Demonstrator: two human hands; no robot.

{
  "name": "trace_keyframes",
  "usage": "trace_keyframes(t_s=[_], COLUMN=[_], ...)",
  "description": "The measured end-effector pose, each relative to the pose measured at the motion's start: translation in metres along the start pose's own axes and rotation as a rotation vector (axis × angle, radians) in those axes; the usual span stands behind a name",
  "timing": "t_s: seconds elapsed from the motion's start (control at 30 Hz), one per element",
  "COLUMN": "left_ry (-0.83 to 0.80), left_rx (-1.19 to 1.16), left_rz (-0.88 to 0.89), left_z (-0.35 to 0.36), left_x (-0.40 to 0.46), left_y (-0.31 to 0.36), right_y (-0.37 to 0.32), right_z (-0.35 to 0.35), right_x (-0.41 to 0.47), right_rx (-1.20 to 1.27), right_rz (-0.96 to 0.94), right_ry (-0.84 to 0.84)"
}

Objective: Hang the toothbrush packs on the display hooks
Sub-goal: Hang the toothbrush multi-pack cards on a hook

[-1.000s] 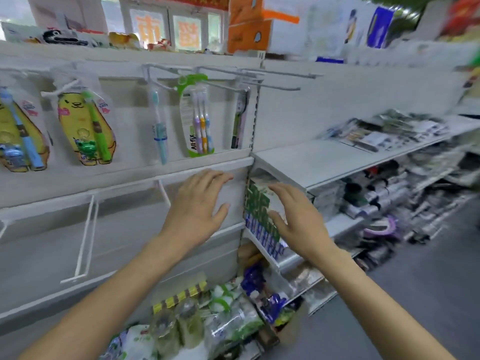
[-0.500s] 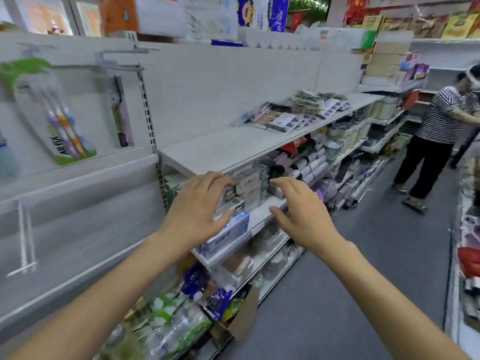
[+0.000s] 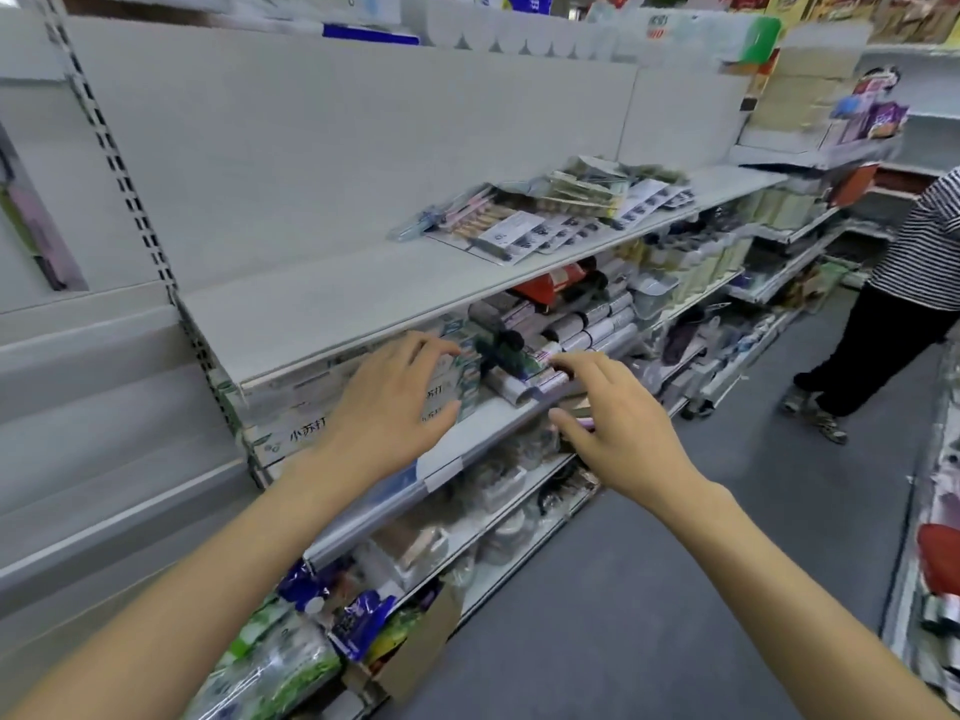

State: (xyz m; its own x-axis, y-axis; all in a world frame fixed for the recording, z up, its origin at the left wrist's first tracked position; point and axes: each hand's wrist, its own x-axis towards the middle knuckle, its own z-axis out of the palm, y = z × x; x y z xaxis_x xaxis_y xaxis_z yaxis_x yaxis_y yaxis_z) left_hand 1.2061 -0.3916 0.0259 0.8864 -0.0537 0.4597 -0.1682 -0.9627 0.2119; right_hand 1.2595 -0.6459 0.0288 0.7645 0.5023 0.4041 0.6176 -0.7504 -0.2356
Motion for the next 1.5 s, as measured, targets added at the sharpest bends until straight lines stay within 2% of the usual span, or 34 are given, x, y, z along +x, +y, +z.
trace_keyframes(t_s=[0.27,0.67,0.83,0.97,1.1,1.27,1.4,1.5], left_ry=[-0.019,0.028,-0.093,-0.199,-0.275,-0.255,-0.403,-0.474], left_rx=[0.037,0.087,0.122,0.153,0.108,0.212,0.291,0.247], left_rz=[-0.014,-0.069,-0.171,-0.227,-0.42,-0.582,-0.758,-0.897], left_z=[0.045,0.075,0.093,0.11,0.129,0.153,0.161,0.163], left_x=[0.081,0.262,0.308,0.337,0.361,0.386,0.4,0.413], left_y=[-0.016,-0.077,-0.099,-0.112,-0.122,-0.125,-0.107,-0.092], right_y=[0.065,0.151,0.186,0.225,0.275,0.326,0.35,0.362], right_z=[0.032,0.062,0.07,0.074,0.077,0.087,0.095,0.099], right_x=[0.071,0.24,0.297,0.346,0.394,0.432,0.448,0.458], right_rx=[0.051,0.045,0.068,0.068,0.013,-0.077,-0.075,-0.042], right_rz=[-0.033,-0.072,-0.04,-0.037,-0.057,-0.119,-0.156,-0.232], right_ry=[-0.026,-0.006,0.053,0.193,0.299,0.233,0.229,0.265])
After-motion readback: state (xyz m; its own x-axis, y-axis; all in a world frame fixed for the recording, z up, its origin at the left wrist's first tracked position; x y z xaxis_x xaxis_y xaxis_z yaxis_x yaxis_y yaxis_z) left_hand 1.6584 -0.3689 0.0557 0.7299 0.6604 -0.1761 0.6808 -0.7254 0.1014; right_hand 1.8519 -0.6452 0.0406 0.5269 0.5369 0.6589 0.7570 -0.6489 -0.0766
